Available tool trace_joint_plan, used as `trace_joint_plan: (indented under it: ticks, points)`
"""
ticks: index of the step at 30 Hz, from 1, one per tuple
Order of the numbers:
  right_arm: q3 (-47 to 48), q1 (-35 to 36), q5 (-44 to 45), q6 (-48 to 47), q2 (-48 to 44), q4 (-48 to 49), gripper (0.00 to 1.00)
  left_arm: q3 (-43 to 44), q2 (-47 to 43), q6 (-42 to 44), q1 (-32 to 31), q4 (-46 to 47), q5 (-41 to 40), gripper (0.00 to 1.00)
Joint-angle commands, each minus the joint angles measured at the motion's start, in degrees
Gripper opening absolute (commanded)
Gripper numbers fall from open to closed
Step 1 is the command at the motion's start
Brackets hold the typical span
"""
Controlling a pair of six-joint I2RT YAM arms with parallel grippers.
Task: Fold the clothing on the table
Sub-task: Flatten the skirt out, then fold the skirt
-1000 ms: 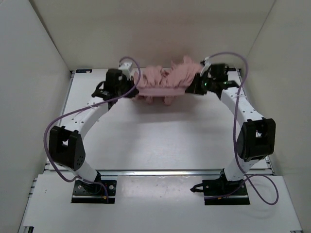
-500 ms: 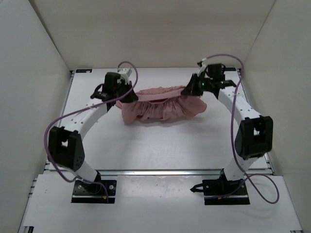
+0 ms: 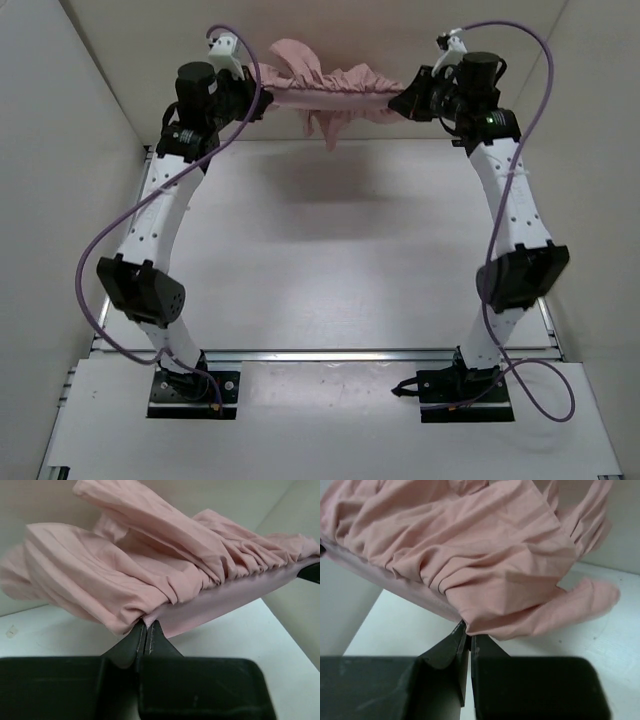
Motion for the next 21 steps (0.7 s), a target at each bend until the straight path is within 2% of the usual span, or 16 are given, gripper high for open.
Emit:
trace_joint_plan:
  ticks: [1, 3, 6, 7, 9, 11, 12, 15, 17, 21]
  points:
    - [-18.3, -1.3, 9.6, -5.1, -11.3, 6.0, 0.0, -11.9, -8.7, 5.0, 0.4, -1.8, -7.5, 0.0]
    - [-33.5, -0.7, 9.3, -4.6, -16.6, 7.9, 0.0, -25.3, -13.5, 4.8, -2.2, -0.8, -7.8, 0.0]
    - [-49.8, 3.3, 11.6, -5.9, -25.4, 7.3, 0.0, -40.6, -21.6, 4.9, -7.3, -2.4, -11.8, 0.0]
    - [-53.3, 4.7, 11.8, -5.9, -28.9, 6.4, 0.0, -43.6, -25.6, 4.0, -8.7, -3.5, -14.1, 0.0]
    - [-63.6, 8.4, 13.6, -4.1, -33.8, 5.1, 0.0, -55.4, -32.3, 1.1, -11.6, -4.8, -14.7, 0.0]
    - [-70.6, 13.4, 14.1, -1.0, -40.5, 3.6, 0.0, -62.2, -41.1, -3.7, -11.7, -8.0, -11.5, 0.0]
    - [-74.7, 14.9, 13.5, 1.7, -41.7, 3.5, 0.0, -65.2, -42.6, -5.6, -11.4, -9.0, -11.0, 0.0]
    - [-81.6, 15.1, 9.3, 6.2, -47.7, 3.0, 0.0, -67.3, -48.8, -7.2, -12.0, -16.9, -10.0, 0.0]
    - [-81.4, 15.0, 9.3, 7.0, -49.0, 2.9, 0.0, -67.8, -49.5, -7.8, -10.3, -20.6, -8.2, 0.0]
    - [-79.7, 11.6, 7.2, 4.7, -46.6, 4.9, 0.0, -71.9, -48.5, -9.4, -5.9, -16.6, -4.5, 0.0]
